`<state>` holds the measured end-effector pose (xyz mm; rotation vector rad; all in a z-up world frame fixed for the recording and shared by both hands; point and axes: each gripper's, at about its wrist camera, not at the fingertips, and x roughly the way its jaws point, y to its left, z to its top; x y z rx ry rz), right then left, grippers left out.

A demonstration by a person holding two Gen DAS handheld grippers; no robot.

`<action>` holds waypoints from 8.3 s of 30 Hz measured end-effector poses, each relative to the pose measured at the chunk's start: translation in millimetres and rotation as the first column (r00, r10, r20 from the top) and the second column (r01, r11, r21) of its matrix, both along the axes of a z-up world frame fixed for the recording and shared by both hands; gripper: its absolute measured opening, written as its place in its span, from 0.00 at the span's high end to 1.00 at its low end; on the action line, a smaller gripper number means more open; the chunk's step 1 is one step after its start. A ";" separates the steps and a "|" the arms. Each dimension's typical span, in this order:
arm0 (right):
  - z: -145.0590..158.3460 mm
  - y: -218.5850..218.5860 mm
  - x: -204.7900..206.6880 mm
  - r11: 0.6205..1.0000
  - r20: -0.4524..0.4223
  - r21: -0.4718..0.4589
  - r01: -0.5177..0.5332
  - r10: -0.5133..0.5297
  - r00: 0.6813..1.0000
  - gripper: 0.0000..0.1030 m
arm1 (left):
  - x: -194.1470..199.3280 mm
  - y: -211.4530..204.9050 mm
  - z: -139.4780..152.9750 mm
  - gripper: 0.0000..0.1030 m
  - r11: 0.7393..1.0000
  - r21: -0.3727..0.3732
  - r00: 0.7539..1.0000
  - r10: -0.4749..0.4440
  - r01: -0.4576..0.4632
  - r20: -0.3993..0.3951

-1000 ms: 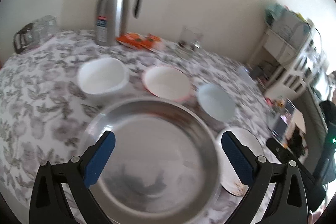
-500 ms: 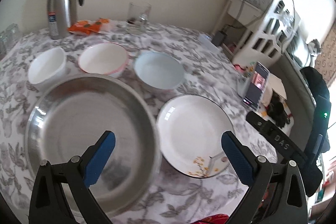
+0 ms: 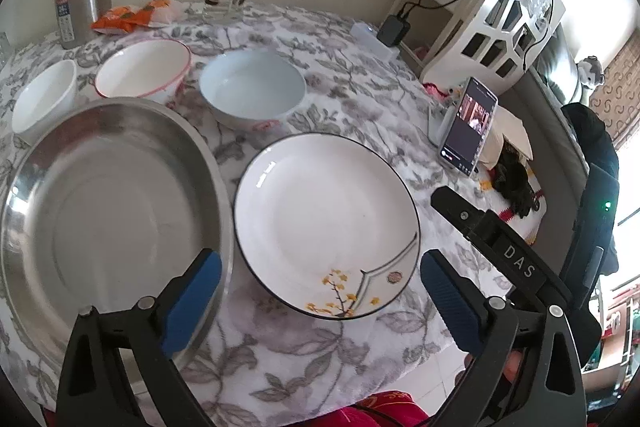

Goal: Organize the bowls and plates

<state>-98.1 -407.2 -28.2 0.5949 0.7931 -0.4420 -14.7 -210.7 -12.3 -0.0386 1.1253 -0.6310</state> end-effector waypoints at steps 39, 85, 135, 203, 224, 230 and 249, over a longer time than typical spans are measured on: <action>-62.4 -26.7 35.8 0.976 -0.030 0.103 -0.192 0.196 0.980 0.70 | 11.2 -15.9 -57.5 0.48 0.973 0.210 0.987 0.124 -0.101 -0.100; -64.2 -28.7 44.8 0.944 0.001 0.091 -0.316 0.317 0.948 0.86 | 15.9 -6.0 -68.3 0.84 0.948 0.226 0.962 0.251 -0.223 -0.105; -43.9 -34.3 16.9 0.960 -0.047 0.068 -0.273 0.277 0.960 0.86 | 23.6 -5.6 -60.1 0.84 0.977 0.104 0.970 0.198 -0.185 -0.139; 41.3 178.5 111.4 0.867 -0.032 -0.083 -0.492 0.491 0.871 0.86 | 84.1 219.4 10.8 0.84 0.816 -0.215 0.843 0.531 -0.536 -0.085; 21.6 216.5 138.1 0.851 -0.053 -0.043 -0.523 0.521 0.852 0.86 | 94.7 266.3 -5.5 0.84 0.743 -0.203 0.770 0.617 -0.637 -0.159; 6.8 212.9 139.2 0.853 -0.070 -0.032 -0.521 0.518 0.852 0.86 | 99.6 261.0 -13.7 0.84 0.760 -0.165 0.778 0.606 -0.628 -0.168; -16.5 199.1 138.9 0.871 -0.111 0.011 -0.491 0.489 0.865 0.86 | 106.1 242.5 -36.8 0.84 0.810 -0.055 0.801 0.565 -0.585 -0.201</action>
